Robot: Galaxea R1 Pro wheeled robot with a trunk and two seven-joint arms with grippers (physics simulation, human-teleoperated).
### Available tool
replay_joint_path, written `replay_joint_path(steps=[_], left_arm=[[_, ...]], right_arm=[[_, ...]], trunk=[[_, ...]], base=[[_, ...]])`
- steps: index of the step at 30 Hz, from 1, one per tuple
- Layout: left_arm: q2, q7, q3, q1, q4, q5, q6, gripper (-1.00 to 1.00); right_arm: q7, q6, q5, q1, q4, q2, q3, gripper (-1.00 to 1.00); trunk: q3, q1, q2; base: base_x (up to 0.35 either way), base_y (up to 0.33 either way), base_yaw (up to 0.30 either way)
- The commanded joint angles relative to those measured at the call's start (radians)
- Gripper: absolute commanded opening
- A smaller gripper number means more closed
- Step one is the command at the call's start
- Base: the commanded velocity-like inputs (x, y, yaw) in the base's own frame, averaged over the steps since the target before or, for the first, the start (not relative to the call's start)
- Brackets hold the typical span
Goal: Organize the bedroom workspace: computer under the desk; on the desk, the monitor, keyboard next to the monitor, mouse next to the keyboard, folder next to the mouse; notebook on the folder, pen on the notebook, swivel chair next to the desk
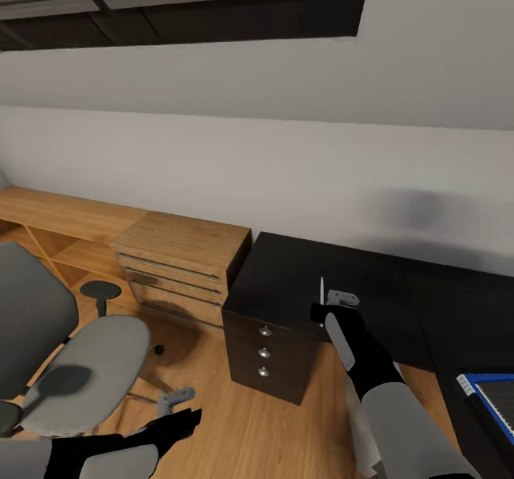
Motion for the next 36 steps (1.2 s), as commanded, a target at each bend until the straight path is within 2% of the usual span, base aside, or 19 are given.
replay_joint_path(steps=[1,3,4,8,10,11,12,13,14,17,20,27,36], left_arm=[[-0.004,0.001,-0.017,-0.003,0.002,0.017,-0.023,1.00],[-0.016,0.000,-0.064,-0.003,0.009,0.052,-0.072,1.00],[-0.026,0.000,-0.151,-0.004,0.016,0.089,-0.119,1.00],[-0.031,-0.003,-0.219,-0.004,0.029,0.130,-0.143,1.00],[-0.033,-0.006,-0.247,-0.004,0.039,0.172,-0.152,1.00],[-0.056,-0.010,-0.340,-0.002,0.129,0.288,-0.160,1.00],[-0.076,-0.012,-0.360,-0.001,0.168,0.311,-0.161,1.00],[-0.084,-0.013,-0.365,0.001,0.183,0.320,-0.161,1.00],[-0.129,-0.027,-0.383,0.021,0.258,0.359,-0.161,1.00],[-0.165,-0.038,-0.393,0.036,0.321,0.374,-0.161,1.00],[-0.179,-0.041,-0.396,0.041,0.344,0.379,-0.160,1.00],[-0.189,-0.043,-0.399,0.051,0.382,0.382,-0.159,1.00],[-0.208,-0.043,-0.400,0.069,0.419,0.382,-0.159,1.00]], right_arm=[[-0.009,0.003,-0.011,-0.001,-0.001,0.000,0.002,-1.00],[-0.009,0.004,-0.011,-0.001,-0.001,0.000,0.000,-1.00],[-0.009,0.007,-0.011,-0.001,-0.001,0.000,-0.001,-1.00],[-0.009,0.024,-0.011,-0.001,-0.003,0.000,-0.002,-1.00],[-0.009,0.038,-0.011,-0.001,-0.008,0.000,-0.002,-1.00],[-0.009,0.053,-0.011,0.016,-0.048,0.000,-0.003,-1.00],[-0.009,0.054,-0.011,0.018,-0.050,0.000,-0.003,-1.00],[-0.009,0.054,-0.011,0.018,-0.051,0.000,-0.003,-1.00],[-0.009,0.054,-0.011,0.019,-0.053,0.000,-0.003,-1.00],[-0.009,0.054,-0.011,0.019,-0.061,0.000,-0.004,-1.00],[-0.009,0.054,-0.011,0.019,-0.067,-0.001,-0.010,-1.00],[-0.009,0.069,-0.011,0.020,-0.073,-0.002,-0.062,-1.00],[-0.009,0.090,-0.010,0.021,-0.085,-0.002,-0.080,-1.00]], trunk=[[-0.002,0.001,-0.002],[-0.002,0.001,-0.002],[-0.002,0.001,-0.002],[-0.002,0.001,-0.002],[-0.002,0.001,-0.002],[-0.002,0.001,-0.002],[-0.002,0.001,-0.002],[-0.002,0.001,-0.002],[-0.001,0.001,-0.002],[0.000,0.001,-0.002],[0.003,0.001,-0.002],[0.007,0.001,-0.002],[0.014,0.001,-0.002]], base=[[0.000,0.000,-0.017],[0.000,0.000,-0.010],[0.000,0.000,-0.003],[0.000,0.000,-0.002],[0.000,0.000,0.000],[0.000,0.000,0.000],[0.000,0.000,-0.010],[0.000,0.000,-0.028],[0.000,0.000,-0.159],[0.000,0.000,-0.203],[0.000,0.000,-0.238],[0.000,0.000,-0.262],[0.000,0.000,-0.268]])
